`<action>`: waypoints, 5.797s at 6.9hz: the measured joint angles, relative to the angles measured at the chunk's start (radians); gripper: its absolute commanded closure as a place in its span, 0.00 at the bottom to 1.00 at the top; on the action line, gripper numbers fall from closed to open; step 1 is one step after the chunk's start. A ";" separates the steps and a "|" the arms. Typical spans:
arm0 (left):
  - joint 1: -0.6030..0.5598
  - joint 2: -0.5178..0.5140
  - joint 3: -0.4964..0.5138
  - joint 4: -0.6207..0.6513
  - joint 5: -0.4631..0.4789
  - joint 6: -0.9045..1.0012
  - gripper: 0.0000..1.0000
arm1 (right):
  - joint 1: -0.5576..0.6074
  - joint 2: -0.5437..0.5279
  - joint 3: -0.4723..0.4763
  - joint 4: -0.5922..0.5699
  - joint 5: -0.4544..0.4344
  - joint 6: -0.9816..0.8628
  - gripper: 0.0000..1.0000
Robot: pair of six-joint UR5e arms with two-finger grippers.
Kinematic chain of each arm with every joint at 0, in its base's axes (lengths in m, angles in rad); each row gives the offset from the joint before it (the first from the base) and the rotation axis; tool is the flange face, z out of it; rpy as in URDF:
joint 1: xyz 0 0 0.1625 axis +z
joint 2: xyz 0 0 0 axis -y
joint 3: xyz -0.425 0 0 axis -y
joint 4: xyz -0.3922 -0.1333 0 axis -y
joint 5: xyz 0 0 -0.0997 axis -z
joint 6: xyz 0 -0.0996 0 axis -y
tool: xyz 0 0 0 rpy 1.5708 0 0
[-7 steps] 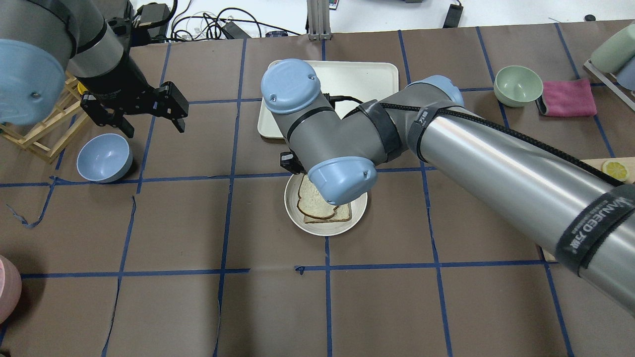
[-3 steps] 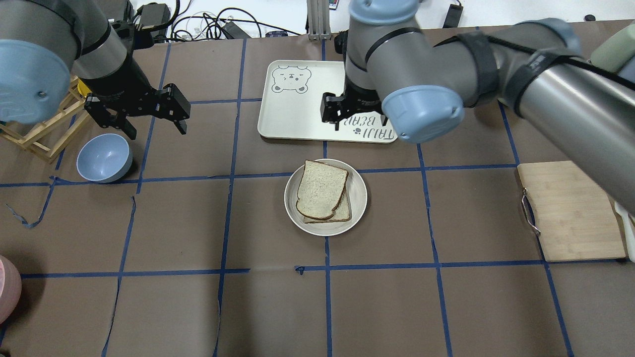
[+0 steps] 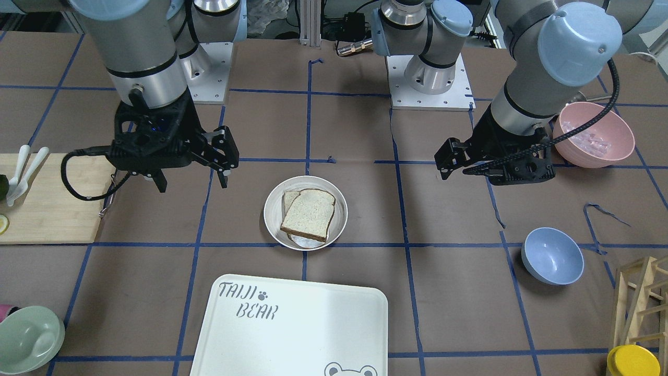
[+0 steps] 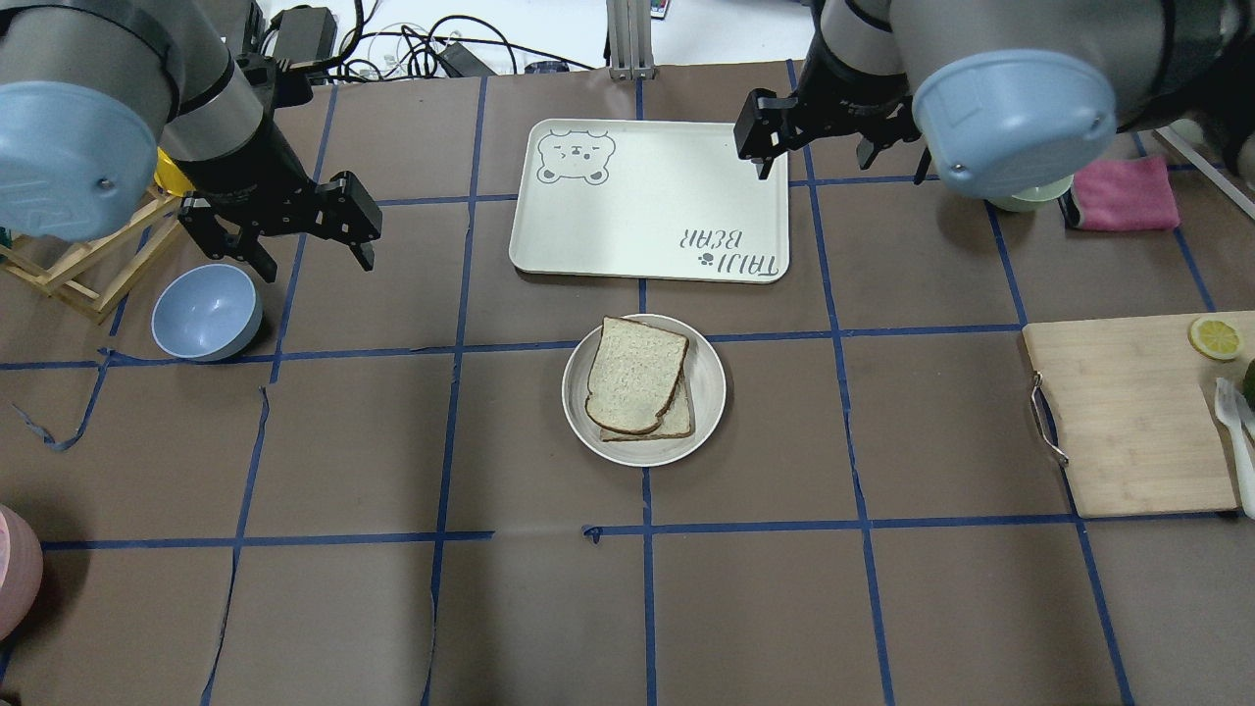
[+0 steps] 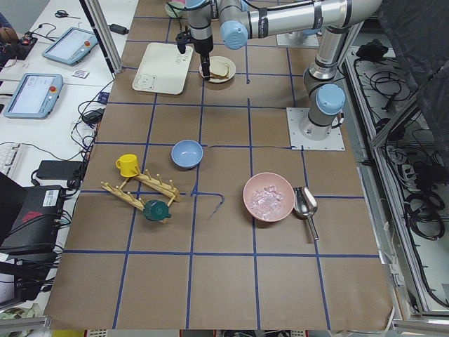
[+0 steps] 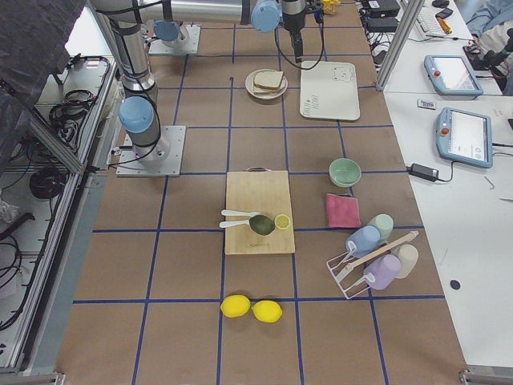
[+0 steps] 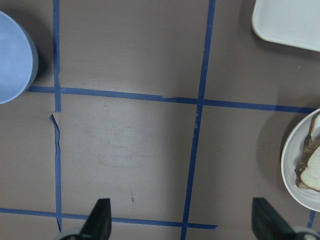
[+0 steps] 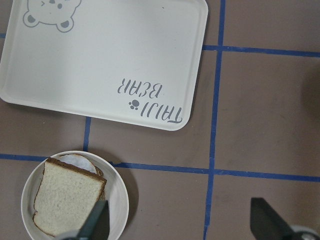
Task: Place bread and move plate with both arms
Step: 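Raise the right gripper away while the left arm reaches toward the plate, then grip the white plate rim with the left gripper, then slide the plate with the left gripper onto the bear tray, then open the left gripper and lift it off the plate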
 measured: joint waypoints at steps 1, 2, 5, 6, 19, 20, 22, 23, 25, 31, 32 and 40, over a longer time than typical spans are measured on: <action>0.000 -0.018 -0.012 0.036 -0.007 0.001 0.00 | -0.030 -0.032 -0.006 0.073 0.000 -0.001 0.00; -0.004 -0.044 -0.039 0.100 -0.027 -0.001 0.00 | -0.051 -0.054 -0.014 0.129 0.005 0.003 0.00; -0.109 -0.144 -0.177 0.371 -0.103 -0.009 0.00 | -0.070 -0.074 -0.043 0.185 -0.004 -0.016 0.00; -0.149 -0.178 -0.197 0.448 -0.108 -0.013 0.11 | -0.076 -0.075 -0.043 0.189 -0.005 -0.018 0.00; -0.280 -0.302 -0.279 0.603 -0.250 -0.029 1.00 | -0.077 -0.081 -0.036 0.201 -0.036 -0.012 0.00; -0.277 -0.302 -0.276 0.606 -0.266 -0.019 1.00 | -0.077 -0.082 -0.038 0.200 -0.046 -0.010 0.00; -0.262 -0.291 -0.248 0.601 -0.270 -0.003 1.00 | -0.077 -0.079 -0.044 0.198 -0.050 -0.007 0.00; -0.233 -0.277 -0.225 0.578 -0.274 0.002 1.00 | -0.077 -0.079 -0.045 0.198 -0.051 -0.007 0.00; -0.161 -0.264 -0.169 0.520 -0.315 0.012 1.00 | -0.077 -0.081 -0.046 0.199 -0.049 -0.005 0.00; -0.129 -0.563 0.275 0.449 -0.345 0.010 1.00 | -0.071 -0.086 -0.067 0.198 -0.039 -0.005 0.00; -0.142 -0.616 0.322 0.454 -0.351 0.007 1.00 | -0.071 -0.085 -0.067 0.199 -0.040 -0.005 0.00; -0.172 -0.608 0.428 0.337 -0.219 0.005 0.00 | -0.068 -0.076 -0.062 0.198 -0.045 -0.006 0.00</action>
